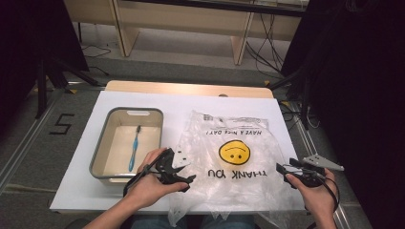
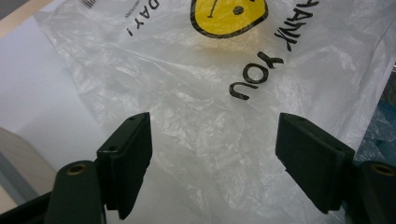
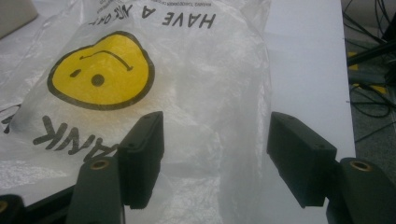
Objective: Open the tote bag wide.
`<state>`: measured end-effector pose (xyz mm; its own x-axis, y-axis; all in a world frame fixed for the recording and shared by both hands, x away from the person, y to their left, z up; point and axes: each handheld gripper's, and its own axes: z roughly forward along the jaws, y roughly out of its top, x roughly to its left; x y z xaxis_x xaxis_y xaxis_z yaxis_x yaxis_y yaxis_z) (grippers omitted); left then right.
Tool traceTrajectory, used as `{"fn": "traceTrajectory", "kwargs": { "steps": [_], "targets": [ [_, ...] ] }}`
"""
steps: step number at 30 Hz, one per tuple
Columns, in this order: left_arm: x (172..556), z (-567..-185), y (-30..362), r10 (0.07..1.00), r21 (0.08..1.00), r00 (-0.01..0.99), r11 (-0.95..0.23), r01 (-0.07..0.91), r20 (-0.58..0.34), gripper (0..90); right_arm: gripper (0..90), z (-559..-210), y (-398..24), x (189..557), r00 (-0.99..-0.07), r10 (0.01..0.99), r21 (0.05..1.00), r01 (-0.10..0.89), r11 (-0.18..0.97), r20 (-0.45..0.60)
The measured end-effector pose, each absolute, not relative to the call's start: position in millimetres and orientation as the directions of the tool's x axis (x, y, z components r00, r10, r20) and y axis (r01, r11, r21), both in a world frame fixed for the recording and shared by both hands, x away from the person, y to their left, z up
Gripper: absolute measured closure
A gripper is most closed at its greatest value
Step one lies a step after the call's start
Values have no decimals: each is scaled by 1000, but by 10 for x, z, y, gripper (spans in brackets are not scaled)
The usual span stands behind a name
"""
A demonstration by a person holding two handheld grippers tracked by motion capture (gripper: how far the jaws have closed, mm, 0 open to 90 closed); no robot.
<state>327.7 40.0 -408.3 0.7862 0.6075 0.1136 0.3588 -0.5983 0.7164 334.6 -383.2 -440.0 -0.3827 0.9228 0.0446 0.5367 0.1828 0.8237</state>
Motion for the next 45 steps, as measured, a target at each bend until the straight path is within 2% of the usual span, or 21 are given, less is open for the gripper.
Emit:
{"fn": "traceTrajectory", "kwargs": {
  "steps": [7,11,16,28,36,41,44,45],
  "targets": [
    [3213,-4296,184,544,642,831,-679,357,113,269,373,-4451,-3863,3357,-345,938,781,593,195,29],
    [3244,-4368,146,540,623,835,-689,369,104,271,373,-4473,-3886,3366,-338,941,768,611,195,29],
    [3268,-4416,116,541,599,833,-706,377,113,260,381,-4497,-3896,3371,-325,945,749,633,194,30],
    [3317,-4572,97,602,554,788,-704,445,131,321,442,-4580,-3904,3385,-314,950,694,683,227,-1],
    [3375,-4648,114,630,512,768,-699,499,112,482,516,-4668,-3900,3411,-327,945,641,727,246,8],
    [3415,-4691,83,634,492,769,-694,525,74,559,609,-4712,-3915,3429,-326,945,613,753,240,30],
    [3429,-4692,81,641,490,765,-687,536,61,570,649,-4710,-3924,3426,-322,946,613,754,236,32],
    [3446,-4691,81,647,485,762,-676,554,32,608,689,-4706,-3931,3424,-320,947,611,757,230,39]
  ]
}}
